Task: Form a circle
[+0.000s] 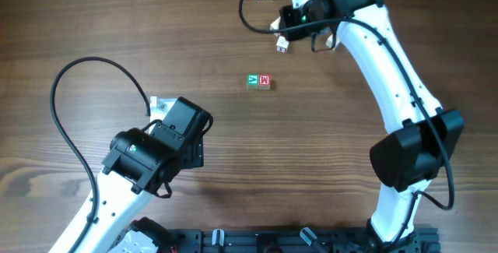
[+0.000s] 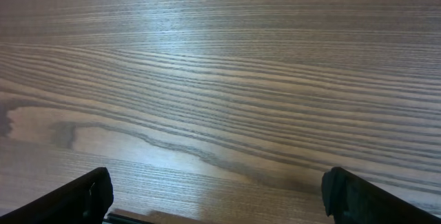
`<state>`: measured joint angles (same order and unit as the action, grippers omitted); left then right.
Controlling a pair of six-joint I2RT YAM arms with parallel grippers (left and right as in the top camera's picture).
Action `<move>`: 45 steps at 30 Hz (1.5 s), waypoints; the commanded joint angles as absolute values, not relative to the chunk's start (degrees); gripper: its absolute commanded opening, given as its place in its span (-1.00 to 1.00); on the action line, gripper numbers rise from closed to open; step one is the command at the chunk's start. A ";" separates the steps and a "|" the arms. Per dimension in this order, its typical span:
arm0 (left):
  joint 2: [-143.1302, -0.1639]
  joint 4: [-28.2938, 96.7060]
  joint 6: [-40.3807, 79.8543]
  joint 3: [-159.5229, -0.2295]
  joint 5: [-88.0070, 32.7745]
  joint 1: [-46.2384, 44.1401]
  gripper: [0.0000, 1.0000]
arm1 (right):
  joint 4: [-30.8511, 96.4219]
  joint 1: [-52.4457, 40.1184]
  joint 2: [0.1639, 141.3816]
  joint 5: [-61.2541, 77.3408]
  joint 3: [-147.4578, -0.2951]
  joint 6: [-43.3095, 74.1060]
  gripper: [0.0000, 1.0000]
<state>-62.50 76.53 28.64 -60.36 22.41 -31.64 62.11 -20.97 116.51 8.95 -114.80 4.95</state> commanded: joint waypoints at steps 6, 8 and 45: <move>-62.08 76.51 29.43 -60.27 21.89 -31.33 1.00 | 39.29 -20.64 115.94 -0.21 -91.57 15.33 -0.71; -62.08 76.51 29.43 -60.27 21.89 -31.33 1.00 | 33.87 -20.01 115.94 1.78 -87.85 15.62 -0.69; -62.08 76.51 29.43 -60.27 21.89 -31.33 1.00 | 31.27 -28.12 118.98 2.76 -82.78 32.27 0.03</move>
